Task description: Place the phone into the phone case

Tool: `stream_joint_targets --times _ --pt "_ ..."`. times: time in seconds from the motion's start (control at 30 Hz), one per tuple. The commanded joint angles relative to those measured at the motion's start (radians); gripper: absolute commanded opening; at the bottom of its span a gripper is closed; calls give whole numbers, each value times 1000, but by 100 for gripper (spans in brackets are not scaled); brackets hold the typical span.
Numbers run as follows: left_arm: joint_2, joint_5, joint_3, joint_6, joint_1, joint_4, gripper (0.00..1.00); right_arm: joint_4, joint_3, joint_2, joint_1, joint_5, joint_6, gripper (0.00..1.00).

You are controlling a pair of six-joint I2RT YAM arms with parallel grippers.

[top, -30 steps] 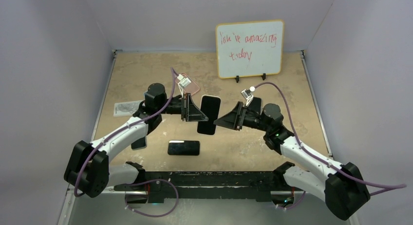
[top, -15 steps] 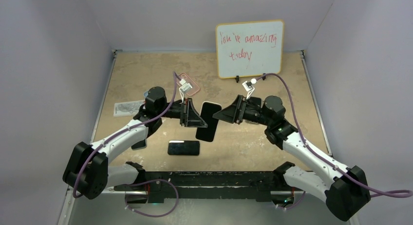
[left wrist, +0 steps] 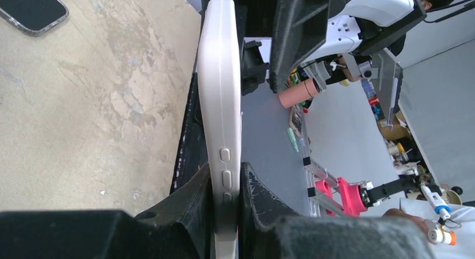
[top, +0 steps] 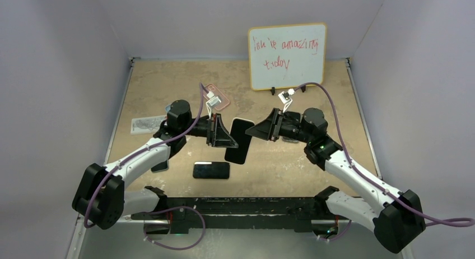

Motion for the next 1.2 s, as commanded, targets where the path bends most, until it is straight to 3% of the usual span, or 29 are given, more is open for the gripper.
stream_joint_targets --times 0.0,0.2,0.33,0.47,0.5,0.6,0.7,0.77,1.0,1.17 --pt "-3 20 32 68 -4 -30 0 19 58 -6 -6 25 -25 37" --pt "18 -69 98 214 -4 -272 0 -30 69 -7 -5 43 -62 1" --pt "40 -100 116 240 -3 -325 0 -77 83 -22 -5 69 -98 0" --pt "46 -59 109 213 -3 -267 0 -108 90 -27 -6 68 -120 0" --pt "42 -34 97 186 -3 -216 0 -108 90 -26 -5 58 -120 2" --pt "19 30 64 90 -4 -58 0 -112 99 -23 -6 25 -126 23" --pt "-3 69 56 61 -4 1 0 -121 117 -19 -6 0 -134 45" --pt "-11 88 56 60 -5 8 0 -131 133 -13 -9 -13 -144 53" --pt "-8 121 58 69 -6 7 0 -160 185 28 -14 -52 -175 55" --pt "-1 113 75 116 -7 -62 0 -178 196 38 -14 -39 -188 46"
